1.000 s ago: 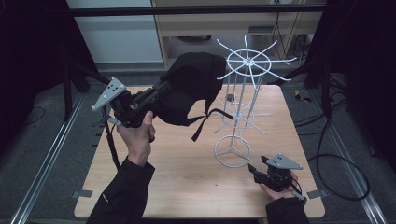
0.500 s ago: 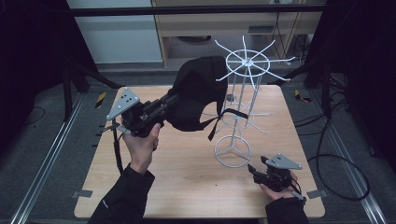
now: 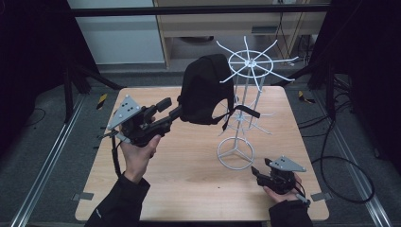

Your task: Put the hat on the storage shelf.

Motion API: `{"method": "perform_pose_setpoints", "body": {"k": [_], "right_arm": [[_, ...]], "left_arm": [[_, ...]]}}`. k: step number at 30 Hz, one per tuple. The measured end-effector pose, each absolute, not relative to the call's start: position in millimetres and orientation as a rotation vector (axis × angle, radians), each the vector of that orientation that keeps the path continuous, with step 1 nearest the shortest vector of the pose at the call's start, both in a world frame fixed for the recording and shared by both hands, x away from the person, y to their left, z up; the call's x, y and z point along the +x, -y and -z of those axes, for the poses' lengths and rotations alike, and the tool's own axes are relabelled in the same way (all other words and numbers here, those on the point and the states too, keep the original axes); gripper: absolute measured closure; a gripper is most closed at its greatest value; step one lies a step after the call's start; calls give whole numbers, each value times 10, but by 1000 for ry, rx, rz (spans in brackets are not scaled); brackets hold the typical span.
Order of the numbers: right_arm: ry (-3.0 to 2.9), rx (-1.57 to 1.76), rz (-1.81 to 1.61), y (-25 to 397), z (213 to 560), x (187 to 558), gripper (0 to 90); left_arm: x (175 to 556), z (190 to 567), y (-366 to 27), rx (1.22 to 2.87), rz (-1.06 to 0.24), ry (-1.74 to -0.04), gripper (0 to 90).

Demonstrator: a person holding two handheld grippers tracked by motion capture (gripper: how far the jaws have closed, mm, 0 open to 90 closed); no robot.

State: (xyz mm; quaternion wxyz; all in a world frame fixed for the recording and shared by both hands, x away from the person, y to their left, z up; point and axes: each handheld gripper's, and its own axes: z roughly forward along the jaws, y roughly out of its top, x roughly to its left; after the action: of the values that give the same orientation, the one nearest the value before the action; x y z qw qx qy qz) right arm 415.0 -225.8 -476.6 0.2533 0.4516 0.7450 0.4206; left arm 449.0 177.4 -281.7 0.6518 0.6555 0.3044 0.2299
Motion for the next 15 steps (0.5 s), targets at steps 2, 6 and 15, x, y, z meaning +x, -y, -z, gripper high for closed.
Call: {"method": "perform_pose_setpoints", "body": {"k": [2,6,15], "right_arm": [[-2022,1230,-1141,2259,4767,4149,379],[-2008,1236,-1135,2275,4772,4156,360],[-1970,1302,-1121,2336,4794,4173,275]], "left_arm": [[4427,2863,-1857,1499,-538,-693,425],[4313,3026,-2041,1520,-574,-733,361],[4276,3677,-2406,1655,-608,-908,302]]}}
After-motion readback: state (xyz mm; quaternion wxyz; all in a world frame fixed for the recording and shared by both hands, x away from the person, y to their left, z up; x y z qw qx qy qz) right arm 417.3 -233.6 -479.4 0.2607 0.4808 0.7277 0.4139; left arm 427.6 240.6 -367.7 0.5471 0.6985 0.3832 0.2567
